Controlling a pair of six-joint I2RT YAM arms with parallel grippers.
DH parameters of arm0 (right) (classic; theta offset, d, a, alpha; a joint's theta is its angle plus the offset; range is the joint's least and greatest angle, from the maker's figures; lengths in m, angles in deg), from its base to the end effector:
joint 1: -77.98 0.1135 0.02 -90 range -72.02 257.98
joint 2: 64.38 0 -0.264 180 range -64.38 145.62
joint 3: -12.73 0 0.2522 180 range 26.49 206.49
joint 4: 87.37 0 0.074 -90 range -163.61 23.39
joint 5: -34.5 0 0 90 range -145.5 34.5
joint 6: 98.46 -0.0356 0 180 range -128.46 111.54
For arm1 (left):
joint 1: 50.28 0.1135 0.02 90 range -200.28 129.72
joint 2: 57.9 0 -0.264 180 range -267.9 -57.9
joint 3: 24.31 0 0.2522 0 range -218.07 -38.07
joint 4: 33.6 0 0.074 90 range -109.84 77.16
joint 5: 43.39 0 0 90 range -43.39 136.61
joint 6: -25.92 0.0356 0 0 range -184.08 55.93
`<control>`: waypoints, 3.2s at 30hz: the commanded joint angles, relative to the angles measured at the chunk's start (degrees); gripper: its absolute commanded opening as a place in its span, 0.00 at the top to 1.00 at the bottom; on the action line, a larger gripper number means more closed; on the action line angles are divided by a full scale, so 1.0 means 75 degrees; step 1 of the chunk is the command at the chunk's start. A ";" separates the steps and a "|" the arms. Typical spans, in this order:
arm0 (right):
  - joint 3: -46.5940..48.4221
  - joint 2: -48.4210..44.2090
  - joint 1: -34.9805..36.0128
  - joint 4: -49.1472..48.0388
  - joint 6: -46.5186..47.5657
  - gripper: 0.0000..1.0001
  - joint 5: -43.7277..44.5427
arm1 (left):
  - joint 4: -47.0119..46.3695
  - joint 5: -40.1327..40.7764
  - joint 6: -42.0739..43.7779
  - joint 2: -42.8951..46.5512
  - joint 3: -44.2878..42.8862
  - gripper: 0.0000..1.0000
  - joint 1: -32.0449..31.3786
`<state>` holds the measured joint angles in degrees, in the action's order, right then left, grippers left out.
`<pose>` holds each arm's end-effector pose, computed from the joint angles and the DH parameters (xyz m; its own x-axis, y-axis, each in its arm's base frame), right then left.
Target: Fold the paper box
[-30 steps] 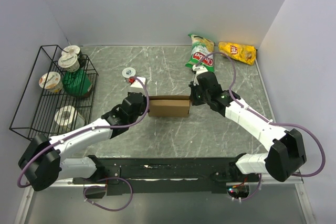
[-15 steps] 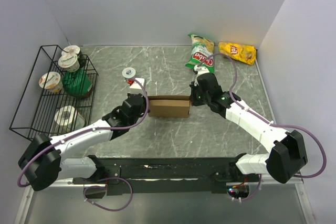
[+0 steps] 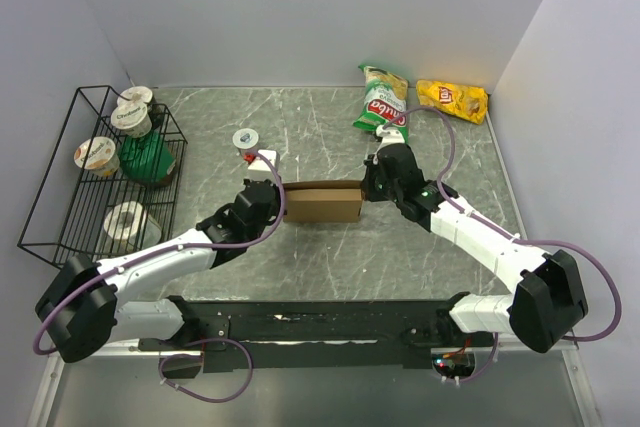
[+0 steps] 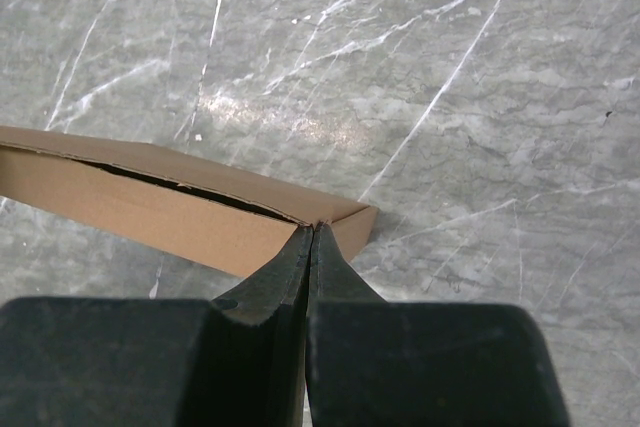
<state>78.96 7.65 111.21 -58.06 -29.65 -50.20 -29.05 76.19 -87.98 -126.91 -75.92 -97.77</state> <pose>0.2352 0.1501 0.2762 -0.6230 0.0222 -0.7819 -0.2759 0.9291 0.2462 0.1910 -0.1823 0.2453 -0.3653 -0.1229 -0.9227 0.2009 0.9575 -0.2071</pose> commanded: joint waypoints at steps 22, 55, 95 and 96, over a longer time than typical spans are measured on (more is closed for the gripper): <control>0.0809 -0.0112 -0.0002 -0.0457 -0.0491 1.00 -0.0929 | 0.0865 -0.1249 -0.0188 -0.0337 0.0358 0.99 -0.0430; -0.2132 -0.0932 0.1030 -0.2050 0.0857 1.00 0.1050 | 0.0080 -0.1437 -0.0282 -0.0455 0.1050 0.99 -0.0442; -0.2789 -0.2010 0.0667 -0.2109 0.0997 1.00 0.2000 | -0.0084 0.0180 -0.0001 -0.1451 0.0933 0.99 -0.1134; -0.2789 -0.2080 0.0667 -0.2109 0.1044 1.00 0.2012 | -0.0084 0.0169 -0.0024 -0.1451 0.0933 0.99 -0.1145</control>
<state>59.01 -5.99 116.90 -76.88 -22.88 -34.53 -44.70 85.26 -87.30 -133.86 -72.60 -104.39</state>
